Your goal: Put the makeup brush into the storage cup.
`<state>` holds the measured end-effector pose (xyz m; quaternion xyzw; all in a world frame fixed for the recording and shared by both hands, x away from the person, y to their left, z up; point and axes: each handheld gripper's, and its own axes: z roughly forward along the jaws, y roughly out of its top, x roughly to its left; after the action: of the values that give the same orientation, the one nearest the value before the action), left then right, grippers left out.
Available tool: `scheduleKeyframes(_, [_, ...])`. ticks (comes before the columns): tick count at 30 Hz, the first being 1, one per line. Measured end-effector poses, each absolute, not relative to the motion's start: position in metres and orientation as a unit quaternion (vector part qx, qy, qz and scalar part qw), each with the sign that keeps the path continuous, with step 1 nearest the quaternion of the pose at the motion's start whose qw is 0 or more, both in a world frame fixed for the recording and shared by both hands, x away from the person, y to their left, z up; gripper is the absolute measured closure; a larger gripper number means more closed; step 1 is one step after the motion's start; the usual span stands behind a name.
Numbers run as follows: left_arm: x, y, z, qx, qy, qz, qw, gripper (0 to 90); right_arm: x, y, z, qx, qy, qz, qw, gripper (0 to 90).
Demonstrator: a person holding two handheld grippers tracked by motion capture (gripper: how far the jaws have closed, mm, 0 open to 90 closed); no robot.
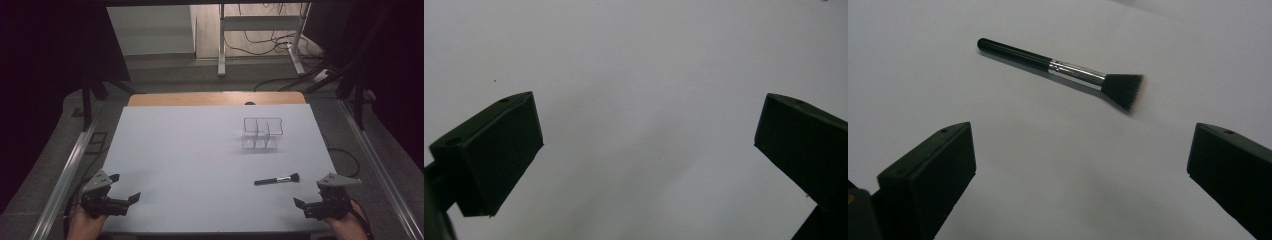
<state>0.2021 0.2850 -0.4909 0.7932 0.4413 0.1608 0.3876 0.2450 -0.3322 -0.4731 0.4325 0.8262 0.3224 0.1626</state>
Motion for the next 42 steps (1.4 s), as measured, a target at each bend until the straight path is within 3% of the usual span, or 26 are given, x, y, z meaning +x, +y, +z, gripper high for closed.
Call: scheduleKeyframes(42, [0.203, 0.286, -0.491, 0.796, 0.448, 0.158, 0.375, 0.0, 0.253, -0.317, -0.471, 0.432, 0.832, 0.307, 0.162, 0.0])
